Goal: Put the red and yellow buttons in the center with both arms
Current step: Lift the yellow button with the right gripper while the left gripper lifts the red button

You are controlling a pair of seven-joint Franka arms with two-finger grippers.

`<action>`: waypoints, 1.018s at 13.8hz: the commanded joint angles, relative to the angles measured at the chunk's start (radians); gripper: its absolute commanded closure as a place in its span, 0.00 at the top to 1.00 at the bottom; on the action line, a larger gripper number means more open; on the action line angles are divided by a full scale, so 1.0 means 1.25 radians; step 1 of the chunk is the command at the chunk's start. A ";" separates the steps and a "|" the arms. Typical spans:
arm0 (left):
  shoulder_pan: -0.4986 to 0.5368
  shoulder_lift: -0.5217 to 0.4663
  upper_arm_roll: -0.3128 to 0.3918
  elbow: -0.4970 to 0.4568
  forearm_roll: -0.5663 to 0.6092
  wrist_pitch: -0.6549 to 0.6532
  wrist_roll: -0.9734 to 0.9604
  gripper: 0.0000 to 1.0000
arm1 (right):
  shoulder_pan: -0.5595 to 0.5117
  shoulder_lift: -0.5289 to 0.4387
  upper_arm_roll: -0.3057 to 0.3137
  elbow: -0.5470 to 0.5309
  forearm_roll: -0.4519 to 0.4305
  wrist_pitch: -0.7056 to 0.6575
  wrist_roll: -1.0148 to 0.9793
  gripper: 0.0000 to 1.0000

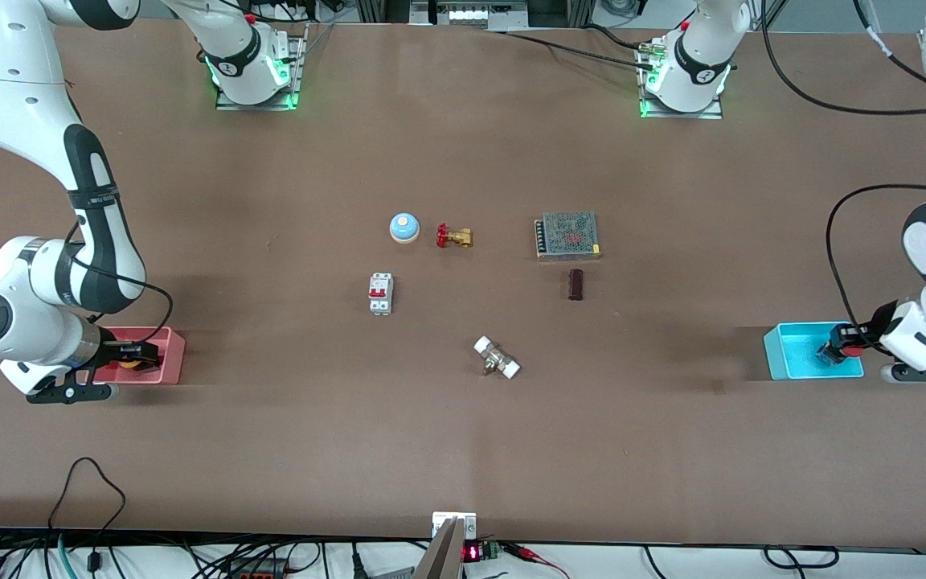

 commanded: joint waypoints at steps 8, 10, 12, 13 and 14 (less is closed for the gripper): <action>-0.131 -0.004 -0.102 -0.022 0.014 -0.043 -0.355 0.31 | -0.004 -0.006 0.006 0.032 -0.010 -0.002 -0.060 0.21; -0.176 0.020 -0.102 -0.022 0.014 -0.041 -0.411 0.33 | -0.001 -0.031 0.007 0.053 -0.013 -0.013 -0.069 0.21; -0.208 0.041 -0.102 -0.024 0.011 -0.006 -0.466 0.33 | 0.005 -0.075 0.011 0.060 -0.010 -0.101 -0.069 0.21; -0.226 0.053 -0.102 -0.024 0.010 0.007 -0.495 0.33 | 0.014 -0.097 0.015 0.074 -0.008 -0.158 -0.063 0.21; -0.240 0.060 -0.103 -0.024 0.009 0.019 -0.519 0.33 | 0.027 -0.107 0.015 0.096 -0.002 -0.207 -0.058 0.21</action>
